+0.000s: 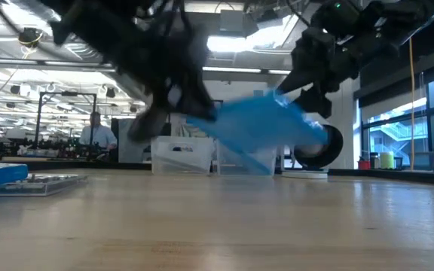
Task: Pick & place jewel cases by type
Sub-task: Put the right blue CD Case into the right transparent bin
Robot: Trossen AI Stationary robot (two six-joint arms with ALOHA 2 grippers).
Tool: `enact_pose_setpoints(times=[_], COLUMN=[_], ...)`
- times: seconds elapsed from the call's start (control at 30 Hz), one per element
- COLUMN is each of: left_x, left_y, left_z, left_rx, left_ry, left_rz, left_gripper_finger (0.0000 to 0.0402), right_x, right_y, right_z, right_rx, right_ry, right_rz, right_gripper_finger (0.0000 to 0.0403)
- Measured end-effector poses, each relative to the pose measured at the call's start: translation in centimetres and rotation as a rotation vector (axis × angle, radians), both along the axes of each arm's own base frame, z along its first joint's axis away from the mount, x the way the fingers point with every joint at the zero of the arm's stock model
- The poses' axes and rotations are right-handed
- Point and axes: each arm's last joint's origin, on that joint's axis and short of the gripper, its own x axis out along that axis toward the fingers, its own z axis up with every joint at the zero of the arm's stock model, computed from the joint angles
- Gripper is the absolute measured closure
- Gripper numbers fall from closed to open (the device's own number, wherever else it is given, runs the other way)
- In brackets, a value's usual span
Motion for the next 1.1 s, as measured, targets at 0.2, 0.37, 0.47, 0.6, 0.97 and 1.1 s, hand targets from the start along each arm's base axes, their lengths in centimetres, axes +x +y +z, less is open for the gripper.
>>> enact_pose_setpoints(times=[0.2, 0.37, 0.47, 0.6, 0.97, 1.1], left_x=[-1.4, -2.3, -2.8, -3.3, -4.5, -4.9], left_y=[2.4, 7.0, 10.1, 13.7, 19.9, 22.0], left_z=[5.1, 7.7, 8.7, 9.0, 9.9, 9.9], left_rx=[0.075, -0.023, -0.055, 0.013, 0.235, 0.248], left_ry=[-0.004, -0.031, -0.023, 0.034, 0.085, 0.044], left_rz=[-0.003, -0.028, -0.066, -0.098, -0.269, -0.264], left_gripper_finger=[0.0349, 0.0349, 0.035, 0.0348, 0.035, 0.0343], right_x=[-1.2, -1.4, -1.5, -2.1, -5.3, -5.5], right_y=[-0.1, -0.1, -0.1, -0.3, -0.6, -0.5], right_z=[0.4, 0.3, 0.3, 0.8, 3.3, 3.4], right_rx=[-0.067, -0.095, -0.095, -0.133, -0.327, -0.328], right_ry=[0.064, 0.095, 0.102, 0.096, 0.107, 0.101], right_rz=[-0.085, -0.112, -0.111, -0.121, -0.349, -0.351], right_gripper_finger=[0.013, 0.013, 0.013, 0.013, 0.013, 0.013])
